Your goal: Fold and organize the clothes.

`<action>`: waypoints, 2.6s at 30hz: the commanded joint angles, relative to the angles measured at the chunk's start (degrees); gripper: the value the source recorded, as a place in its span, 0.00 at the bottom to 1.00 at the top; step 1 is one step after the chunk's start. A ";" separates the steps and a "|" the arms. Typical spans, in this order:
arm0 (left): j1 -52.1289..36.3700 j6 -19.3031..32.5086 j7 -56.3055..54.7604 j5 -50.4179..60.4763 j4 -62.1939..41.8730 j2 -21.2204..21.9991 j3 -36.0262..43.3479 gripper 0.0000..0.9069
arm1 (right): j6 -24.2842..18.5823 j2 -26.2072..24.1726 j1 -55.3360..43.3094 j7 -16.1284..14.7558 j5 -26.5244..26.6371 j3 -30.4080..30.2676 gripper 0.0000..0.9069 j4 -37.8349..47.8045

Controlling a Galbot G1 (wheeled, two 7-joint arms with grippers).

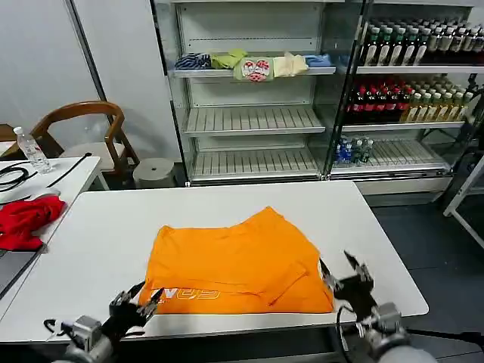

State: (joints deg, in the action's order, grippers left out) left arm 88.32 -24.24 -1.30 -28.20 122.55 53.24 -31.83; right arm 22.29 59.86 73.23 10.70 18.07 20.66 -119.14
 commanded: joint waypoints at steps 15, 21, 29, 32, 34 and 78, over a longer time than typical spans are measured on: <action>-40.99 3.15 5.75 -3.99 -38.11 0.91 17.34 1.00 | -0.22 17.33 -40.42 -0.82 0.50 -17.86 1.00 45.03; -43.41 4.01 5.86 -3.31 -41.86 2.27 19.64 1.00 | -3.17 20.96 -45.27 -1.70 0.23 -17.15 1.00 56.82; -44.25 2.58 4.87 -4.84 -45.13 3.30 20.65 1.00 | -6.19 23.40 -44.17 -4.64 -2.28 -18.21 1.00 60.91; -43.95 2.18 4.98 -5.36 -45.13 3.23 20.29 1.00 | -6.04 23.68 -44.12 -4.75 -2.33 -18.90 1.00 61.02; -43.88 1.98 5.04 -5.75 -45.24 3.14 20.12 1.00 | -6.34 24.02 -44.44 -4.74 -2.29 -18.77 1.00 61.80; -37.75 0.59 7.87 -7.98 -37.22 1.02 15.35 0.01 | -5.60 20.72 -39.57 -4.48 0.00 -17.66 0.00 47.79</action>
State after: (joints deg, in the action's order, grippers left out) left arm 46.40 -23.66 5.33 -35.27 79.03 56.21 -13.92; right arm 16.64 82.81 30.27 5.93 17.25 3.11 -60.39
